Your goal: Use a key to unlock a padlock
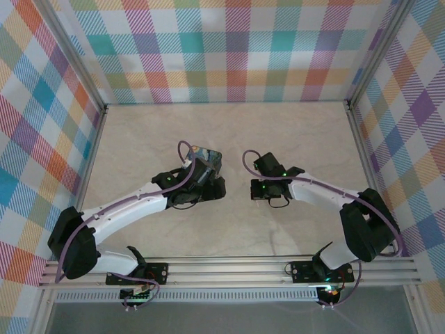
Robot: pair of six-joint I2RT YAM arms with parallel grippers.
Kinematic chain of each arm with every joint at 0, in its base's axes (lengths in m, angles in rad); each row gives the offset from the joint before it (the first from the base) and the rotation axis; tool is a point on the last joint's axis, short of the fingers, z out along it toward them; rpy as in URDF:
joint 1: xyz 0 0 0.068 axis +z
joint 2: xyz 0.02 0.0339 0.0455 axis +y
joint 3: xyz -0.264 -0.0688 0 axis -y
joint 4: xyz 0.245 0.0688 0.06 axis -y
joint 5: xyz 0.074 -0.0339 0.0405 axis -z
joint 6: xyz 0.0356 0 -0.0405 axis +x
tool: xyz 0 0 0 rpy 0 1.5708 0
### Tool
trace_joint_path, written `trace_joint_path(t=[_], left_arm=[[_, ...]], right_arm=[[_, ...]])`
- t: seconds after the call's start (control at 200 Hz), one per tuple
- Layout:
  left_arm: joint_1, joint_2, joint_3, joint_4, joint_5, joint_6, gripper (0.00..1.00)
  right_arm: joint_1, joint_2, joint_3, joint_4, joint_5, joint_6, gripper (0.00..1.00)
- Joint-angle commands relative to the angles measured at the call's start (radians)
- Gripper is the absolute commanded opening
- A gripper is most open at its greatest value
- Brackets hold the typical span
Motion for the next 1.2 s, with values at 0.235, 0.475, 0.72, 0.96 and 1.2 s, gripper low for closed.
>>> trace_joint_path(t=[0.235, 0.475, 0.72, 0.96, 1.2], left_arm=[[0.087, -0.078, -0.101, 0.243, 0.297, -0.115, 0.66], [0.103, -0.081, -0.180, 0.443, 0.383, -0.336, 0.65], [0.156, -0.139, -0.272, 0.520, 0.316, -0.733, 0.83], [0.158, -0.086, -0.185, 0.389, 0.325, -0.925, 0.80], [0.158, 0.031, -0.133, 0.443, 0.421, -0.993, 0.80]], right_arm=[[-0.062, -0.061, 0.020, 0.133, -0.524, -0.109, 0.07], [-0.087, -0.047, 0.044, 0.193, -0.544, 0.052, 0.07], [-0.085, -0.078, 0.059, 0.184, -0.438, 0.147, 0.08], [-0.066, -0.125, 0.014, 0.346, -0.378, 0.284, 0.06], [-0.021, -0.135, 0.031, 0.423, -0.333, 0.306, 0.05]])
